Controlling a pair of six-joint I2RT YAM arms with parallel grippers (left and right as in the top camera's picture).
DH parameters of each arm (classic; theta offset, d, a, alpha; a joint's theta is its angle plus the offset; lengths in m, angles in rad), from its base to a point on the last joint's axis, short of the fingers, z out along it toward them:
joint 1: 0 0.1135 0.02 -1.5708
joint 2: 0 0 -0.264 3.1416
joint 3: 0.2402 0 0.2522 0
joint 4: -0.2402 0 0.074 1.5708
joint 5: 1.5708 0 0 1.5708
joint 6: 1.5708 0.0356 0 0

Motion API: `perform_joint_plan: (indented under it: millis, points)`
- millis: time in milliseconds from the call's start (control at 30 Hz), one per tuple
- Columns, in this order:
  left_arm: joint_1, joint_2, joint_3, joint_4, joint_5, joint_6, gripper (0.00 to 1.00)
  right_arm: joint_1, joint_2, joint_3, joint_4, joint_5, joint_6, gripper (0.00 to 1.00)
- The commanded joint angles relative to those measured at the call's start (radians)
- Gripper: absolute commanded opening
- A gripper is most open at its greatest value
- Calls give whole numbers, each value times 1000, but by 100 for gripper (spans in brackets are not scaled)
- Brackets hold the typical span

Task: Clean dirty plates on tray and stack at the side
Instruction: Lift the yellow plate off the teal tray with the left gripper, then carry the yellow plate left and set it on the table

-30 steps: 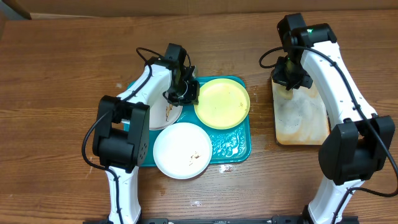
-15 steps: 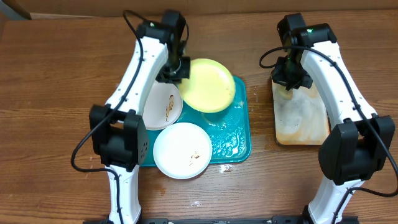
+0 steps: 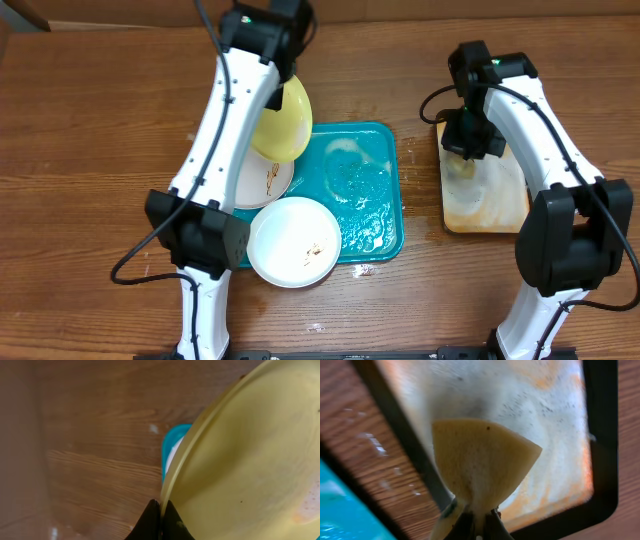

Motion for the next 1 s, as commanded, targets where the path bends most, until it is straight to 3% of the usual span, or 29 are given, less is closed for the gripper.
perform_joint_plan:
  millis: [0,267,400,533,967]
  points:
    - [-54,-1,24,26,-203,-17,4,-42,-30,-34,2,3,-3,4]
    - [-200,-1,24,74,-456,3,4,-106,-31,-78,-5,3,-4,4]
    - [-257,-1,24,47,-478,8,4,-120,-31,-85,-5,3,-5,4]
    - [-304,-1,24,-44,-573,-120,4,-123,-31,-85,-5,3,-8,4]
    - [-337,-1,23,-44,-589,-121,4,-154,-31,-85,1,3,-7,4]
